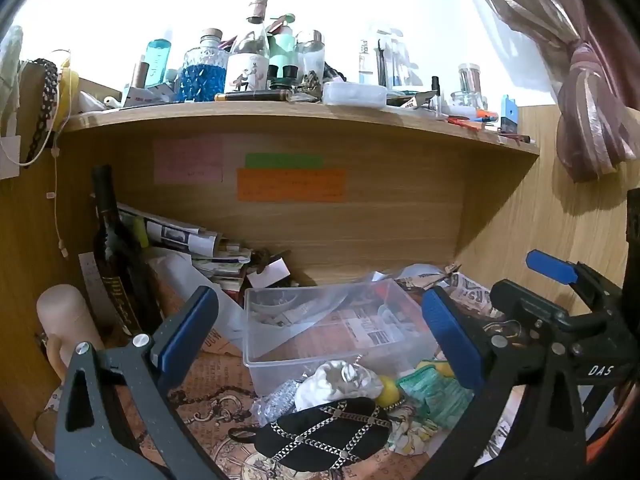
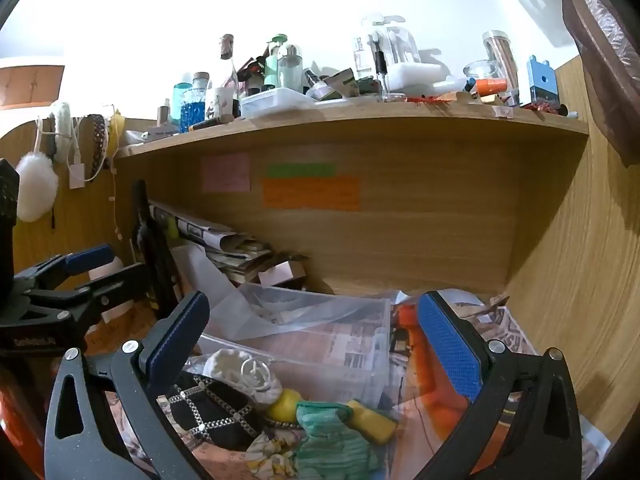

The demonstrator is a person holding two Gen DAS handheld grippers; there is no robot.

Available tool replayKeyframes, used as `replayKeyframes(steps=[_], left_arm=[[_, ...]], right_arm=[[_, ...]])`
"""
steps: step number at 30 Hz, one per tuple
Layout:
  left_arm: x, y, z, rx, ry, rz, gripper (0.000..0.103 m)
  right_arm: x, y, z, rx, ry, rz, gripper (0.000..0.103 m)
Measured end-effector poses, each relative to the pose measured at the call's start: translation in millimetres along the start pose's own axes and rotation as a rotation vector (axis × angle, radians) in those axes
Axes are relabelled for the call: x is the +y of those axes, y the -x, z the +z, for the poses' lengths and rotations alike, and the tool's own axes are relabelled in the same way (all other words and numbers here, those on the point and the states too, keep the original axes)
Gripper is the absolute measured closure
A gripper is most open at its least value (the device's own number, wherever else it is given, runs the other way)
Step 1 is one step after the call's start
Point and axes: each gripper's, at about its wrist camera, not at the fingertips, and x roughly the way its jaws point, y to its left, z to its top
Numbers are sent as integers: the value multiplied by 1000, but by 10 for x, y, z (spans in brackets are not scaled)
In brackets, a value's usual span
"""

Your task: Organize soft objects

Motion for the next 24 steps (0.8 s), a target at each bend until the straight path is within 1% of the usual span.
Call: replayKeyframes(steps=[2, 8, 11, 17, 24], left_arm=[[-2, -3, 0, 3, -5, -6, 0], [-20, 19, -11, 0, -20, -29, 0], [-9, 13, -14, 3, 2, -44, 0], [2, 35, 5, -9, 7, -37, 0], [17, 29, 1, -4, 4, -37, 0]], right_arm=[[1, 16, -23, -16, 8, 0, 0], [16, 21, 28, 7, -11, 9, 0], [1, 24, 17, 9, -25, 11, 0], [-14, 23, 10, 6, -29, 10, 0], [1, 20, 12, 5, -27, 9, 0]])
